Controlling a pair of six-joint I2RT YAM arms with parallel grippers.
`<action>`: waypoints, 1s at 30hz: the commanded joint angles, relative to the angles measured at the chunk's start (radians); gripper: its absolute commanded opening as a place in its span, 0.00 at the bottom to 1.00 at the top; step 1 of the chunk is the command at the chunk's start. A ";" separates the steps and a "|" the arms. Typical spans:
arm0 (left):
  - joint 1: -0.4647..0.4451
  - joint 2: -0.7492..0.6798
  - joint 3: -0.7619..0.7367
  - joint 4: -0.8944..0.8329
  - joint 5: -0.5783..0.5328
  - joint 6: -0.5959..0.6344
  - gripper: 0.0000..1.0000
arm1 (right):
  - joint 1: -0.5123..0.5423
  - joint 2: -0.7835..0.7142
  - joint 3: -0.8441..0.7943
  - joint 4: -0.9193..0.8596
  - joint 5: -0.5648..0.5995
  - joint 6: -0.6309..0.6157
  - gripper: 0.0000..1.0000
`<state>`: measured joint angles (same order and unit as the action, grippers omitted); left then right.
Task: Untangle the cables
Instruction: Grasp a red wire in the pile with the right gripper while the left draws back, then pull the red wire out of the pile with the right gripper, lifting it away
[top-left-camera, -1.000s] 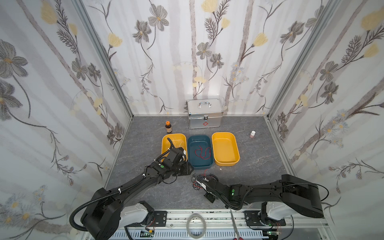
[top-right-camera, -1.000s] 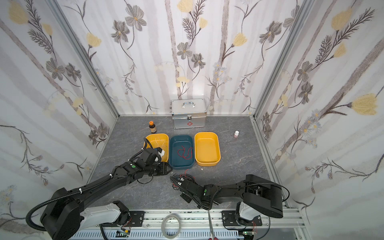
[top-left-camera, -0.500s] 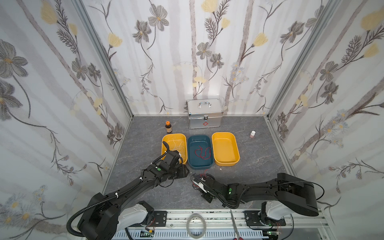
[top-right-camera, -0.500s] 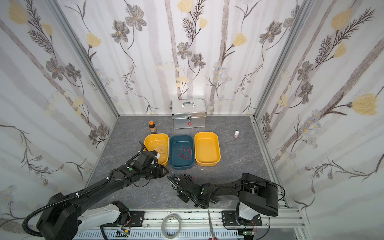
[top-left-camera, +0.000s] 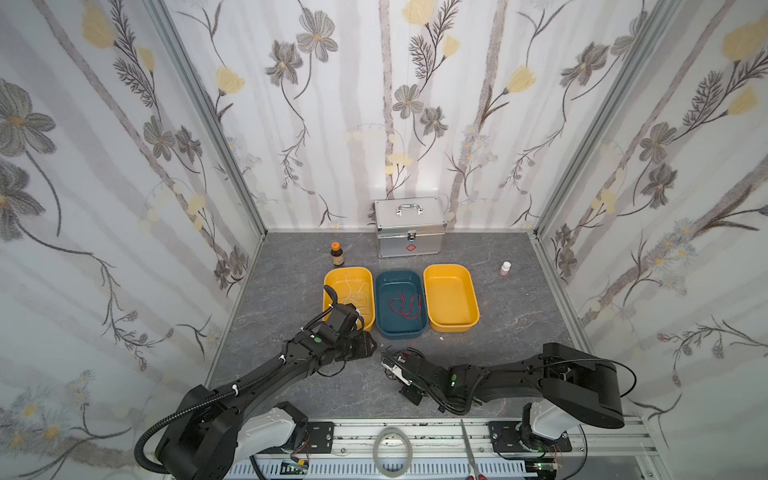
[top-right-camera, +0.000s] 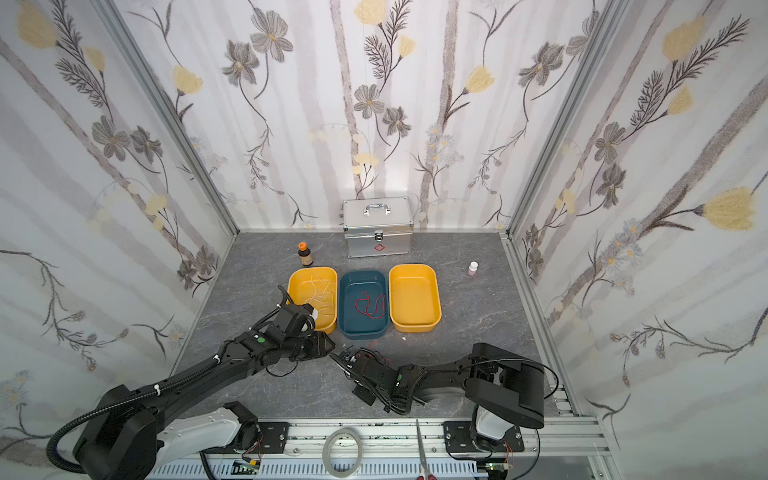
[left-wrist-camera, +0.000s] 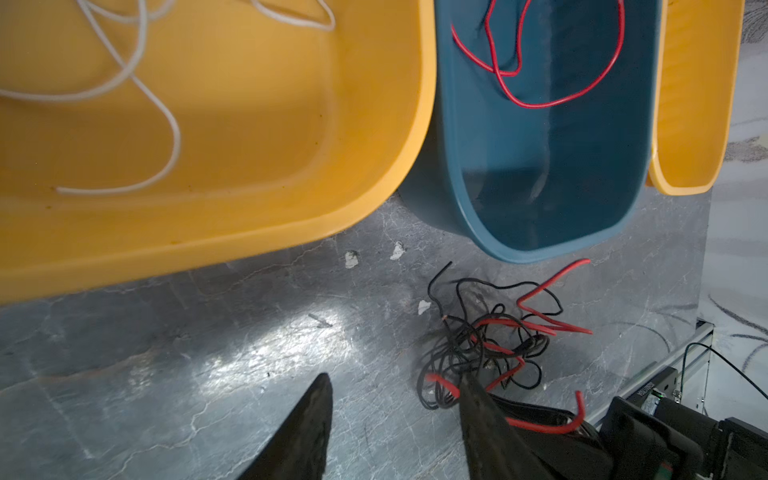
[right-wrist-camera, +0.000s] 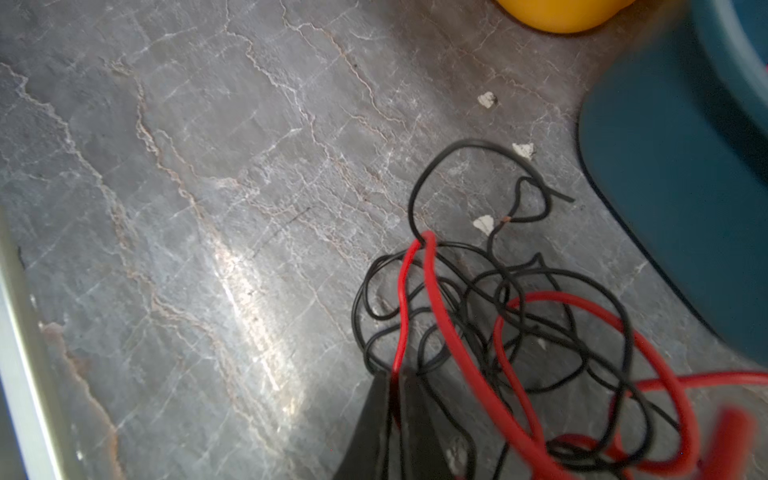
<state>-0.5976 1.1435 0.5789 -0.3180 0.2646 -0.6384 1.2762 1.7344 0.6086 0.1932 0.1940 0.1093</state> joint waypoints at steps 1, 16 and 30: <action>0.002 -0.002 -0.010 0.030 0.001 -0.015 0.51 | -0.018 -0.043 -0.025 0.063 -0.051 0.009 0.03; -0.005 0.028 -0.073 0.277 0.195 -0.050 0.54 | -0.224 -0.359 -0.252 0.352 -0.322 0.166 0.00; -0.115 0.113 -0.088 0.450 0.246 -0.033 0.66 | -0.382 -0.501 -0.409 0.598 -0.516 0.353 0.00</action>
<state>-0.7010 1.2480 0.4961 0.0456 0.4942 -0.6804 0.9051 1.2385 0.2146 0.6636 -0.2619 0.4026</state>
